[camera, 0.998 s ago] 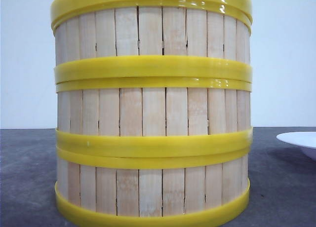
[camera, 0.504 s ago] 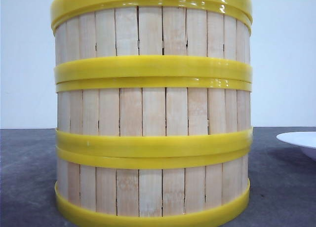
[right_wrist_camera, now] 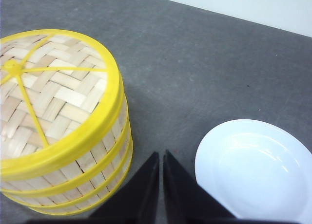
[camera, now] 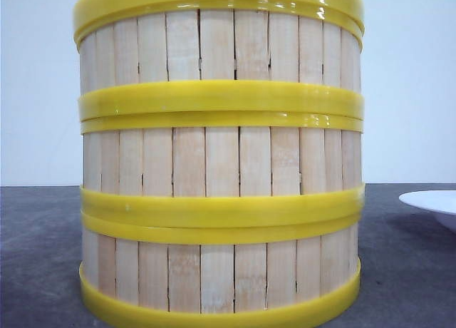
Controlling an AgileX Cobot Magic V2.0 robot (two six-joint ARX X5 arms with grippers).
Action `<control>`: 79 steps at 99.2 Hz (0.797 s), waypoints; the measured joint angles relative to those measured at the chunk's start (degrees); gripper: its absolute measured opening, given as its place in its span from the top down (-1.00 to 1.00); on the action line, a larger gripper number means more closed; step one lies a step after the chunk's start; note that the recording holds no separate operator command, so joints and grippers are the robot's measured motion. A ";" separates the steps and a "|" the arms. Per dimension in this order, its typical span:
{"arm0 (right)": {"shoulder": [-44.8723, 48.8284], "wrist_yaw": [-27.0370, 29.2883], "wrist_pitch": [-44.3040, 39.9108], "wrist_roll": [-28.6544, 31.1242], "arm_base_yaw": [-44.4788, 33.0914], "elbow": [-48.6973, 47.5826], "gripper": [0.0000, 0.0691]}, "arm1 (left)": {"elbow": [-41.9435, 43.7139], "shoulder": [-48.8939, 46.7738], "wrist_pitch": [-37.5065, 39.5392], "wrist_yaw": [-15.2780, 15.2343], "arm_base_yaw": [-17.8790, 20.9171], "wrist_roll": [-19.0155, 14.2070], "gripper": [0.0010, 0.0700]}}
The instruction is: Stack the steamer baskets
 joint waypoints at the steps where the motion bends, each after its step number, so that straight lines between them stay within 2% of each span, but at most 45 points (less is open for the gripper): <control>1: 0.00 0.00 0.00 0.00 0.00 0.00 0.97 | 0.00 0.00 0.09 0.00 0.02 -0.02 0.93; 22: 0.00 -0.02 0.00 0.00 0.00 0.00 0.97 | -0.15 -0.11 0.57 -2.43 0.07 -1.09 0.93; 79: 0.00 -0.02 0.00 0.00 0.00 0.00 0.97 | -0.20 -0.11 0.74 -2.51 0.09 -1.29 0.93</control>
